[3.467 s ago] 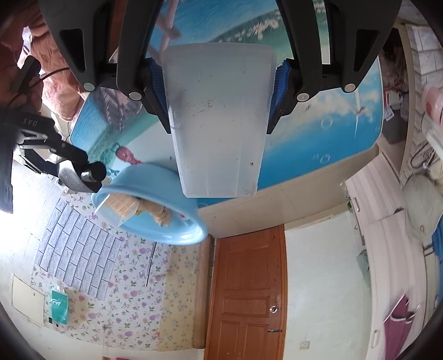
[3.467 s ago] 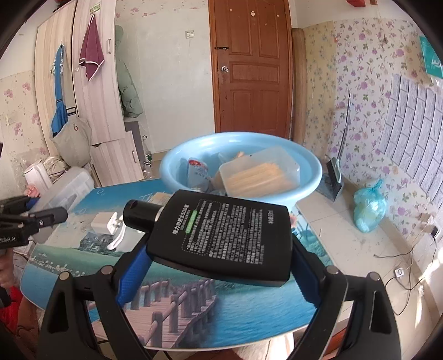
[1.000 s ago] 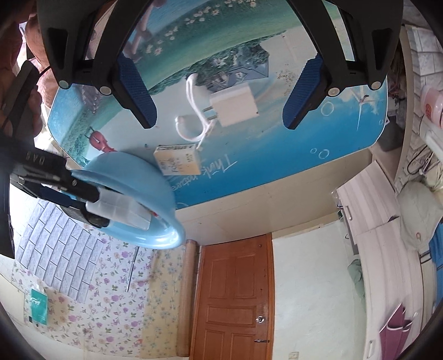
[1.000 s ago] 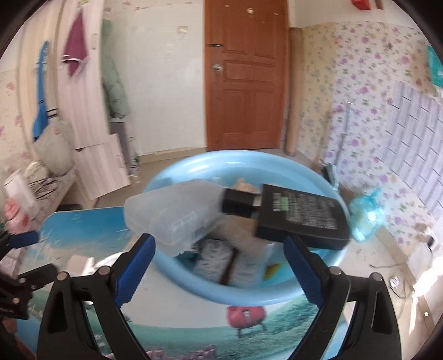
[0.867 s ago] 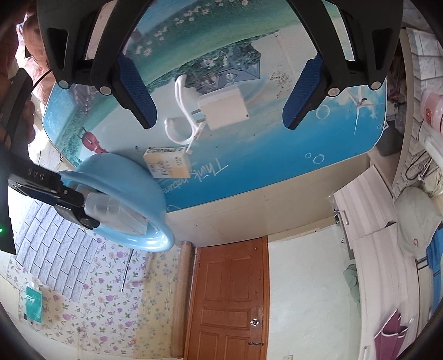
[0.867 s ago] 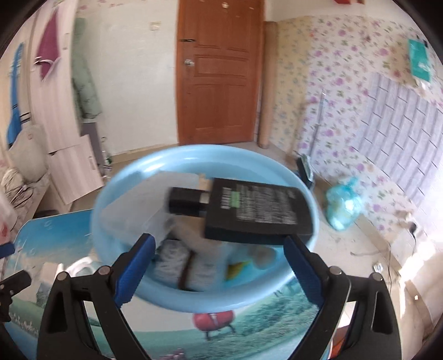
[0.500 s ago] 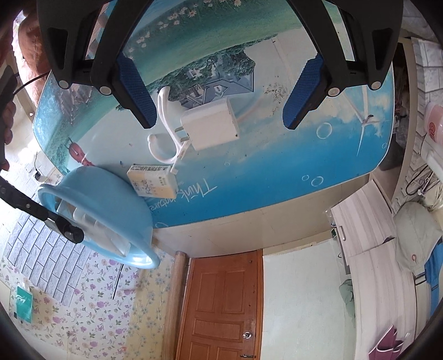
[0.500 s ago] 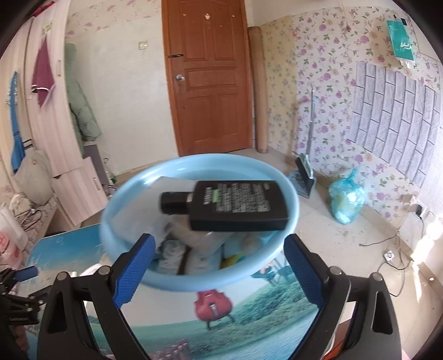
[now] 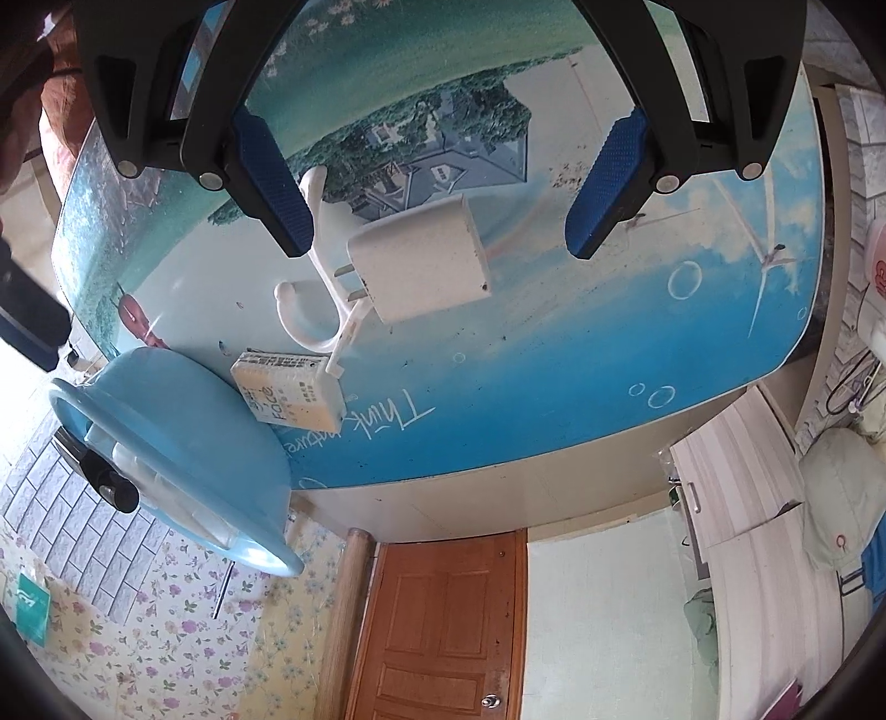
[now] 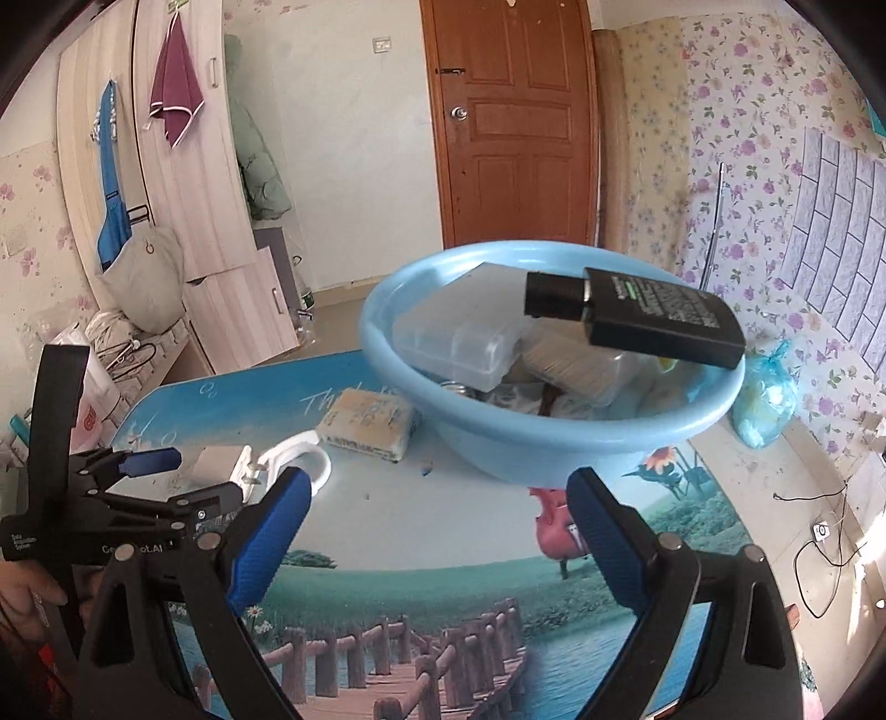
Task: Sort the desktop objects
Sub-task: 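Grasp the white charger with the left tool while the right grasps the white hook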
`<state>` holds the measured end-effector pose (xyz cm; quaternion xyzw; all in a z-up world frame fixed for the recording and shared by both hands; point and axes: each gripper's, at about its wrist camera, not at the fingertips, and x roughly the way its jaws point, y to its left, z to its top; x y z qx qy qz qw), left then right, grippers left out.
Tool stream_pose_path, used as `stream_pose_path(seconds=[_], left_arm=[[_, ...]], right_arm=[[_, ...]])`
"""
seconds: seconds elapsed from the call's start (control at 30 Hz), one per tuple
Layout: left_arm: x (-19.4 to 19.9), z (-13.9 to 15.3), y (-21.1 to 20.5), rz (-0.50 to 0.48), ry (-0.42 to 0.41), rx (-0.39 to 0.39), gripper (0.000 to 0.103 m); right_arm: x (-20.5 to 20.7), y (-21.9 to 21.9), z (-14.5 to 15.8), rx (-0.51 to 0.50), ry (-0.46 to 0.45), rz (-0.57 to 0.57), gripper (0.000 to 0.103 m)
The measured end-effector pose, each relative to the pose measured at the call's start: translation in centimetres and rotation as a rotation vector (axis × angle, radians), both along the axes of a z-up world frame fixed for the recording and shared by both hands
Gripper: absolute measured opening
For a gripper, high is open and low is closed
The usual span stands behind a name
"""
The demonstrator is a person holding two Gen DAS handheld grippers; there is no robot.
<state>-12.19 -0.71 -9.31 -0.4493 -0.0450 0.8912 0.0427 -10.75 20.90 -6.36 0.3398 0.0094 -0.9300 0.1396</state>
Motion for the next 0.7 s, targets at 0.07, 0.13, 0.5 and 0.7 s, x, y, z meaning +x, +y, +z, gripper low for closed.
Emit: stream_pose_path(seconds=[0.07, 0.13, 0.5, 0.7], left_arm=[[-0.2, -0.2, 0.1, -0.010, -0.003, 0.000, 0.092], [-0.4, -0.4, 0.3, -0.025, -0.009, 0.002, 0.088], [0.1, -0.7, -1.0, -0.061, 0.005, 0.013, 0.051], [1.4, -0.8, -2.8, -0.049, -0.006, 0.014, 0.051]], right_arm=[[0.1, -0.4, -0.2, 0.002, -0.004, 0.012, 0.094], [0.3, -0.7, -0.5, 0.004, -0.011, 0.021, 0.094], [-1.0, -4.3, -2.6, 0.027, -0.114, 0.114, 0.093], [-3.1, -8.2, -4.2, 0.088, -0.166, 0.188, 0.093]])
